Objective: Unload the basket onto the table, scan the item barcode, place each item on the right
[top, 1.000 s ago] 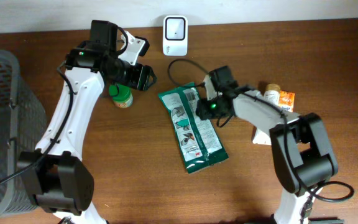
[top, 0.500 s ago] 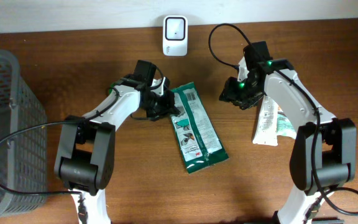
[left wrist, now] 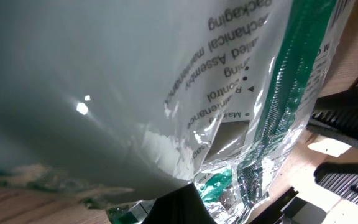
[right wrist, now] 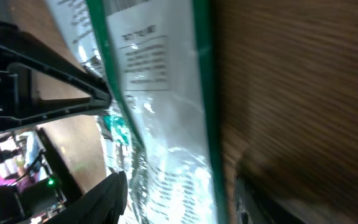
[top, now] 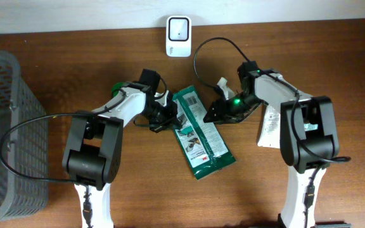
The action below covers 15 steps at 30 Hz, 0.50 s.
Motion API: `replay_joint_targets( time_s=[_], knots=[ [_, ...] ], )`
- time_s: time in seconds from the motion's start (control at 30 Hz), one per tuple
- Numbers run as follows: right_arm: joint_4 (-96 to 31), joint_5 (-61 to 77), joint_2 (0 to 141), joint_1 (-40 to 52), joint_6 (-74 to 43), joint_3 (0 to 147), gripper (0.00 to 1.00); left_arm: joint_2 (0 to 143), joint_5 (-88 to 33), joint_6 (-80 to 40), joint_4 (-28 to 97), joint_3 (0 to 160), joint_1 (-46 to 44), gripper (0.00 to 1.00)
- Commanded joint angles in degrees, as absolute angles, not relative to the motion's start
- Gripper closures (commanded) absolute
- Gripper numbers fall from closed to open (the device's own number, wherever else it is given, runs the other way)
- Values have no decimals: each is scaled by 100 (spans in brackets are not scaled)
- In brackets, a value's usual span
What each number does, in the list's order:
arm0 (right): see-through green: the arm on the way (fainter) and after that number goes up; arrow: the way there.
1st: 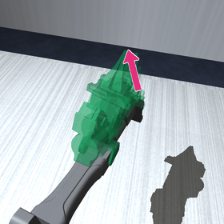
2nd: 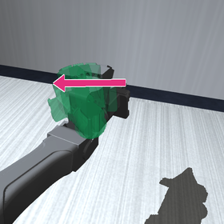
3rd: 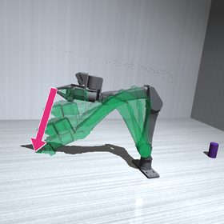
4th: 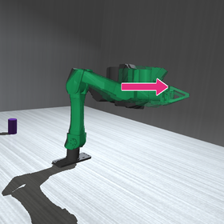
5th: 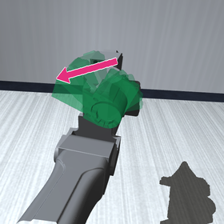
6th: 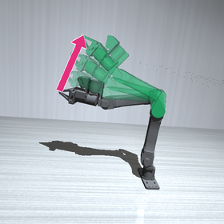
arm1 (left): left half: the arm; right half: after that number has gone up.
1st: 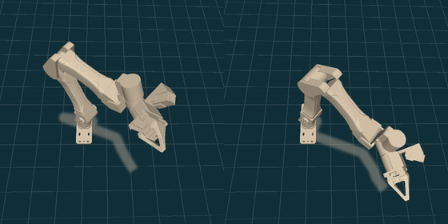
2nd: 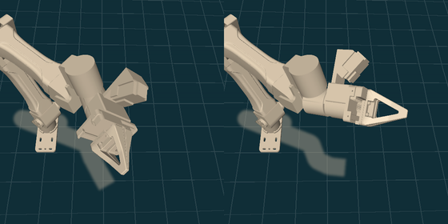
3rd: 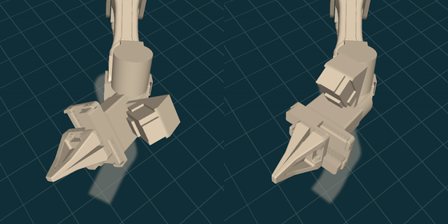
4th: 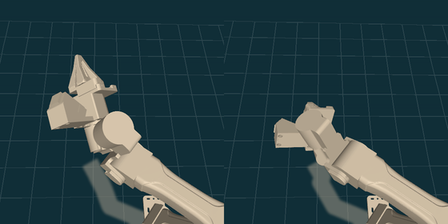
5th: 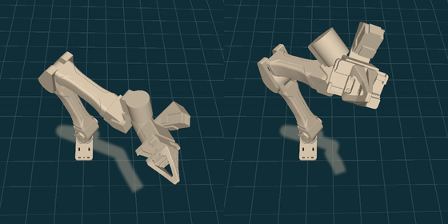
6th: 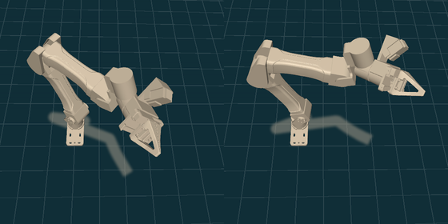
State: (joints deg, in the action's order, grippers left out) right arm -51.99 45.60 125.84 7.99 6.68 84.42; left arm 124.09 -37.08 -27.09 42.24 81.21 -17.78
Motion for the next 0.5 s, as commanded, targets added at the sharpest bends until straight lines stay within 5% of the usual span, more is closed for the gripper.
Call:
replay_joint_targets(
  time_s=[0.0,0.07,0.17,0.3,0.47],
  knots=[
    [-5140,4484,12912,1173,864,8379,46,12783,-3059,-2733,4296,7957,-1811,100],
    [-5011,4486,12912,1313,858,8379,48,12783,-3061,-2733,4296,7957,-1811,100],
    [-4921,4512,12912,1236,856,8379,77,12783,-3059,-2733,4298,7957,-1809,100],
    [-4906,4919,12881,1037,956,8412,96,12774,-3061,-2729,4230,8027,-1780,100],
    [-5017,5205,11784,825,1007,8436,96,11489,-3059,-1568,5052,9100,-1352,100]
  ],
)
